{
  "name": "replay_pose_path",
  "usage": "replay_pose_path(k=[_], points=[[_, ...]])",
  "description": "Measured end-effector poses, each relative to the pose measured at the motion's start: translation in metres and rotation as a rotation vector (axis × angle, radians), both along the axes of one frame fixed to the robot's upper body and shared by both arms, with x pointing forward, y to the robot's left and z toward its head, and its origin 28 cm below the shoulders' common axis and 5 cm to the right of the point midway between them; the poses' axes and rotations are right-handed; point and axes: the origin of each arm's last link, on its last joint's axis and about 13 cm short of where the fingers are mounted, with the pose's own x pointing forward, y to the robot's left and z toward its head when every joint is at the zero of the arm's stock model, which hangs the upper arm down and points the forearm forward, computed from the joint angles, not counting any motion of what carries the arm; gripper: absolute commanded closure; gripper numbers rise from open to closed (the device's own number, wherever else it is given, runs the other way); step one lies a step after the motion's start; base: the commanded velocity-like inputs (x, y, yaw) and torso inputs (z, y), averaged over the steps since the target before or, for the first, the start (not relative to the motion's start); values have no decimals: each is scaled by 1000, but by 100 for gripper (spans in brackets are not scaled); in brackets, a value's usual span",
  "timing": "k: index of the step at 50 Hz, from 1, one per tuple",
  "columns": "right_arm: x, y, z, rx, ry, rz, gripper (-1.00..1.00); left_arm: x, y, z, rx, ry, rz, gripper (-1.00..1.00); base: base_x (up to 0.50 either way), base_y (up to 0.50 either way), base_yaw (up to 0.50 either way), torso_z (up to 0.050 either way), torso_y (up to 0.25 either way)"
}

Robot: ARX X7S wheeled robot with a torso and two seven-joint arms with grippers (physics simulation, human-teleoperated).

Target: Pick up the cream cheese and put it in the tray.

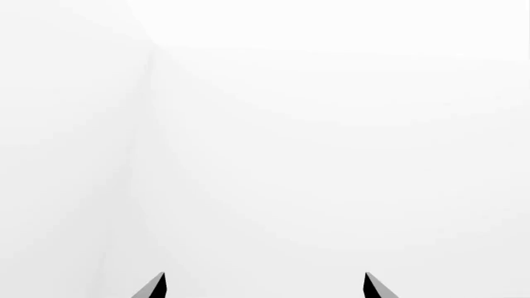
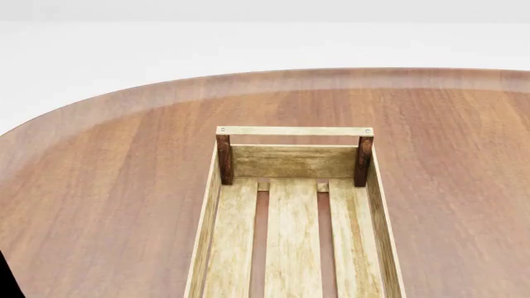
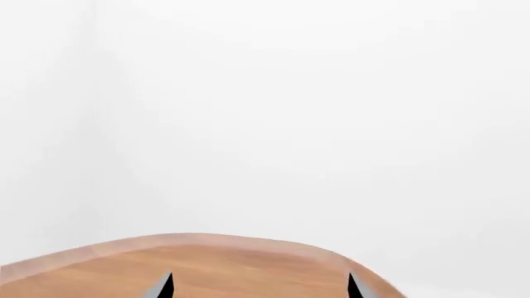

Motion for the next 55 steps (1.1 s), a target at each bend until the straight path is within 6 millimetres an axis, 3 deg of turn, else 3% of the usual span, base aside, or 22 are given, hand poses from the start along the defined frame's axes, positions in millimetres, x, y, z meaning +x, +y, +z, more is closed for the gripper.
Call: replay_pose_path(k=[25,55], points=[[1,-7,-9,205,54,7,-100,0,-1,2,1,0,-4,-100,0,0,0,0,0],[-1,-11,-26,287,124,-56,-100,2,1,4,6,-3,-4,-100,0,0,0,0,0]])
